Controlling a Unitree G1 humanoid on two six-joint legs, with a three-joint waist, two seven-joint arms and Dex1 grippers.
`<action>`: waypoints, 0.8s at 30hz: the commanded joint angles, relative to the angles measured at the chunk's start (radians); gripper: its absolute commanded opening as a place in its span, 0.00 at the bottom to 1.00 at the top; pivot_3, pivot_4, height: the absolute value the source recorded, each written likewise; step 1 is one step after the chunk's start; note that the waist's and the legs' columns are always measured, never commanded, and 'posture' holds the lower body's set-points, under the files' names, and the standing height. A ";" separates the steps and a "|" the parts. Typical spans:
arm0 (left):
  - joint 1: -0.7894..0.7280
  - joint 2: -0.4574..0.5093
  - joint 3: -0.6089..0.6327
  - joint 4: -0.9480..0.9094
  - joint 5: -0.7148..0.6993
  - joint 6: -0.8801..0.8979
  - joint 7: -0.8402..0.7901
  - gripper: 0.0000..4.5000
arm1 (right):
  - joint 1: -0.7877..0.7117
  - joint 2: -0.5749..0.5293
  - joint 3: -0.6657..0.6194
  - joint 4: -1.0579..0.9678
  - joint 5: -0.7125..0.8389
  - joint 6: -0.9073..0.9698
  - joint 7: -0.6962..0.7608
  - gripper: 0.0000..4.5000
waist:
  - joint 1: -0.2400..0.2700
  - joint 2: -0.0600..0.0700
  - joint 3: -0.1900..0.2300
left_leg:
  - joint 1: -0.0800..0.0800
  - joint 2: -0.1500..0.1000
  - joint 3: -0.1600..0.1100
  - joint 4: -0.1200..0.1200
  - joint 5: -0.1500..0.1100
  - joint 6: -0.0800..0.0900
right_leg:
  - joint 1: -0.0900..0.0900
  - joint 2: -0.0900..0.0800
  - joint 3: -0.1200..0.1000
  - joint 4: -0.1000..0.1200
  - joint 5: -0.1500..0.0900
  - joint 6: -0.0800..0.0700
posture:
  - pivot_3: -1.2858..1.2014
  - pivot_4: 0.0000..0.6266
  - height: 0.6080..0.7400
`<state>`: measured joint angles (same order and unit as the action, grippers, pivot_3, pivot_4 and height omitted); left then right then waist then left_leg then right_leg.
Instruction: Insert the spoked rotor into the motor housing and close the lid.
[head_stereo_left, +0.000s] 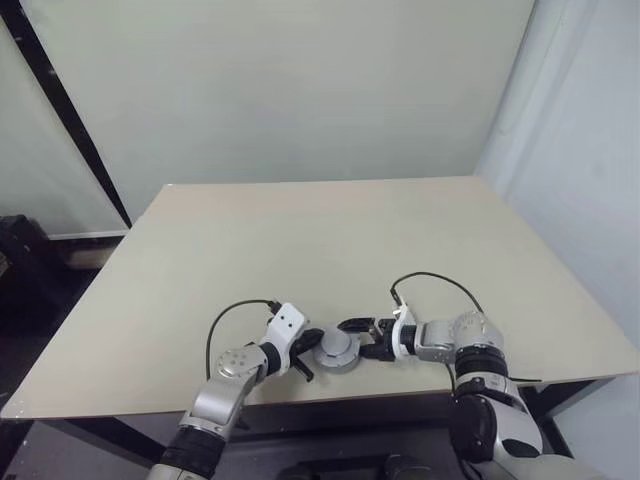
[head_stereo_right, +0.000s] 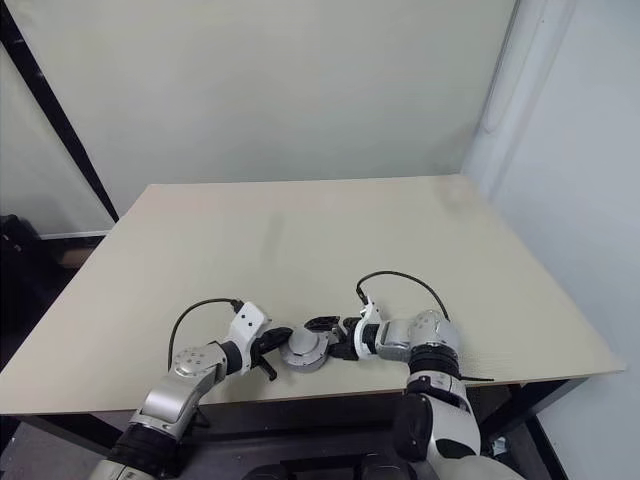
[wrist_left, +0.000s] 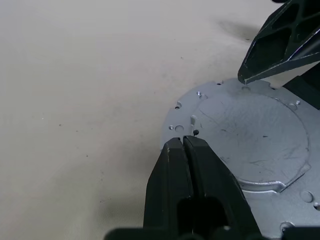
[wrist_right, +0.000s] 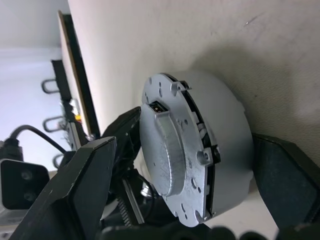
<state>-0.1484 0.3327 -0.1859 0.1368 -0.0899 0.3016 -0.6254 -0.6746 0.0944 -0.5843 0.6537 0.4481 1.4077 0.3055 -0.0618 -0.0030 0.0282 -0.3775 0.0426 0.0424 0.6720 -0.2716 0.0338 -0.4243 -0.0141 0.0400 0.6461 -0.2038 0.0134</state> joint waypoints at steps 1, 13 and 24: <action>0.007 0.003 -0.001 -0.020 0.008 0.028 0.010 0.00 | -0.001 0.019 -0.017 0.001 0.048 0.001 -0.015 0.84 | -0.009 0.000 0.000 | 0.000 0.000 0.000 0.000 0.000 0.000 | 0.000 0.000 0.000 0.000 0.000 0.000 | 0.52 0.00 1.00; 0.005 -0.002 0.004 -0.030 0.008 0.037 0.015 0.00 | 0.018 0.018 -0.008 -0.015 0.089 0.014 -0.049 0.26 | -0.021 0.001 0.000 | 0.000 0.000 -0.001 -0.002 0.000 0.000 | 0.000 0.000 0.001 -0.001 0.000 0.000 | 0.52 0.00 1.00; 0.002 -0.003 0.077 -0.065 -0.066 0.113 0.008 0.35 | 0.031 0.015 0.006 -0.027 0.104 0.010 -0.065 0.26 | -0.024 0.001 0.000 | 0.000 0.000 -0.001 -0.003 0.000 0.000 | 0.000 0.000 0.001 -0.002 0.000 0.000 | 0.52 0.00 1.00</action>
<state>-0.1418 0.3361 -0.1146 0.1177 -0.1134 0.3966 -0.5903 -0.6447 0.1029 -0.5997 0.6394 0.5440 1.4147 0.2585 -0.0855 -0.0024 0.0282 -0.3774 0.0424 0.0414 0.6684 -0.2716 0.0340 -0.4247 -0.0144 0.0413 0.6438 -0.2039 0.0137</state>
